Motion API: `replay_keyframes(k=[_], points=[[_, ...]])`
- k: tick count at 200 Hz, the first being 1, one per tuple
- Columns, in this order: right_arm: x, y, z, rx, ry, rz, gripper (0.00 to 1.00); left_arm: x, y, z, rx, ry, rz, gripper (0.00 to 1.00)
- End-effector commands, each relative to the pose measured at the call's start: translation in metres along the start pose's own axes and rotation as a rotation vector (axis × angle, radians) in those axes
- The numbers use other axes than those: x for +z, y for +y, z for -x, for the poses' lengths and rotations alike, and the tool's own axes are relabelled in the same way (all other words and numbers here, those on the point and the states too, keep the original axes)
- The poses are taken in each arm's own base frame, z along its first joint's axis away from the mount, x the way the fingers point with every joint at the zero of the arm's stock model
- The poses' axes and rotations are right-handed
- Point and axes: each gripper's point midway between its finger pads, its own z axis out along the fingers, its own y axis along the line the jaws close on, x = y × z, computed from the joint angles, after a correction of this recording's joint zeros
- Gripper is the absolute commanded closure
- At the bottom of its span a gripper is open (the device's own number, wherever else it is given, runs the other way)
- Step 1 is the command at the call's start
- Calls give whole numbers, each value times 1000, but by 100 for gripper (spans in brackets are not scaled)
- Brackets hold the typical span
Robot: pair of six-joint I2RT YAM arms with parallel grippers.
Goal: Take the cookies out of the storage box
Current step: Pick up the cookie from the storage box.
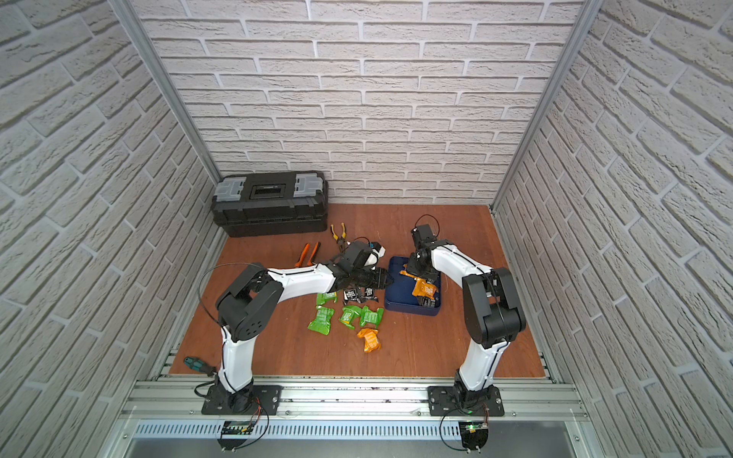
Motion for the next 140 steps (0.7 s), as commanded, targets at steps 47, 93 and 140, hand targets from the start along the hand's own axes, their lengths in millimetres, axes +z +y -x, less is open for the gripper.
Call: replay_keyframes(k=[47,93,140], points=[[-28,-8,0,-6,-46,9,98,13,-32,1,45,0,-83,58],[-41,-21,-12,-7,-47,1,98,9,-32,8,51,-22,-72,55],[-74,-9,-14,-75,-83,52,98,-52,-23,47,20,-303,18,51]])
